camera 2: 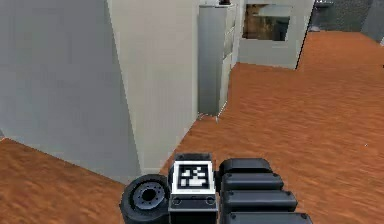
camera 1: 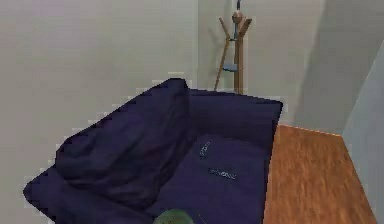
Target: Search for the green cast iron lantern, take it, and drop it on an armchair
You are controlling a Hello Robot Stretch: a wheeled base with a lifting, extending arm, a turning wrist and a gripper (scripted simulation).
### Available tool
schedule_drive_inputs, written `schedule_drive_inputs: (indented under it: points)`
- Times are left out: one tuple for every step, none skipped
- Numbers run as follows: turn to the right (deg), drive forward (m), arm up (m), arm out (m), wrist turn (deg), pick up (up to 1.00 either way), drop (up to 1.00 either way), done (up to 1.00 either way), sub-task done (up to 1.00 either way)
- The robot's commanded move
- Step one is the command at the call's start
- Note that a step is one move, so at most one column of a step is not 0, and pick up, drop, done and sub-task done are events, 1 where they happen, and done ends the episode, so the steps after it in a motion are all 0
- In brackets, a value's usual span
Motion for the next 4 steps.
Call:
schedule_drive_inputs:
  points:
    - [-45.0,0.0,0.0,0.0,0.0,0.0,0.0,0.0,0.0]
    - [-15.0,0.0,0.0,0.0,0.0,0.0,0.0,0.0,0.0]
    - [45.0,0.0,0.0,0.0,0.0,0.0,0.0,0.0,0.0]
    - [45.0,0.0,0.0,0.0,0.0,0.0,0.0,0.0,0.0]
